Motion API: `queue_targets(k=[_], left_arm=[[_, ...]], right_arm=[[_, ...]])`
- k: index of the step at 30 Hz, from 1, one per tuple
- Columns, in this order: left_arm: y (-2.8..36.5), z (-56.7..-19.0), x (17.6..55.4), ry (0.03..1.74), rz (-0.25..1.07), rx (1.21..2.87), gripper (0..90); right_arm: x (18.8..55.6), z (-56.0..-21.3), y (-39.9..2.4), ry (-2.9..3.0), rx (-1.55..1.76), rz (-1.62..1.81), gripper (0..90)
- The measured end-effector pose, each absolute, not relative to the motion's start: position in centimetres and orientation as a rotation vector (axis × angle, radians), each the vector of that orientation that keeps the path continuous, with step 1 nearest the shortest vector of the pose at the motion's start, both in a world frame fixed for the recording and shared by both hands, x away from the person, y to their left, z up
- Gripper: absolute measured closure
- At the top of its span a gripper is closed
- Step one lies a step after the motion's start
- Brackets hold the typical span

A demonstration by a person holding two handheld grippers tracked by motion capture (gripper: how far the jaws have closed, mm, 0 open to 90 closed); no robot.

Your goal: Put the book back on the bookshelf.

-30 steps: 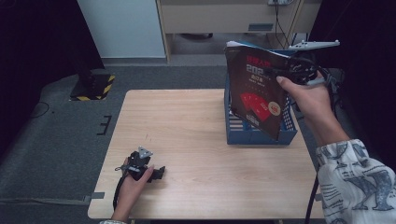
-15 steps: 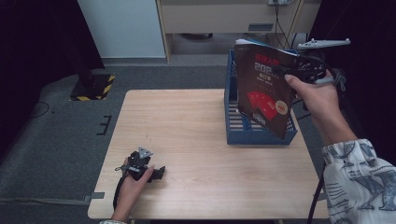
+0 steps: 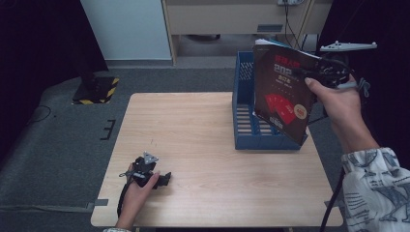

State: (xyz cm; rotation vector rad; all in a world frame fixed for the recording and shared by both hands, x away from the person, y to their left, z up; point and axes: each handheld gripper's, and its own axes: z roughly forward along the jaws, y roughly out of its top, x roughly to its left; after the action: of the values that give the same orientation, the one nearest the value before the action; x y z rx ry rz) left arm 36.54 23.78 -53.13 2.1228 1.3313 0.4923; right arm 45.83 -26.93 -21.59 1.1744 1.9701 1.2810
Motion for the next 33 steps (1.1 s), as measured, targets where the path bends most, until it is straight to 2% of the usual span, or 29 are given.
queue_targets(k=[33], left_arm=[[23.7,-53.1,36.5,1.329,0.495,2.122,0.0]], right_arm=[[44.8,-21.9,-31.8,1.880,1.253,1.234,87.1]])
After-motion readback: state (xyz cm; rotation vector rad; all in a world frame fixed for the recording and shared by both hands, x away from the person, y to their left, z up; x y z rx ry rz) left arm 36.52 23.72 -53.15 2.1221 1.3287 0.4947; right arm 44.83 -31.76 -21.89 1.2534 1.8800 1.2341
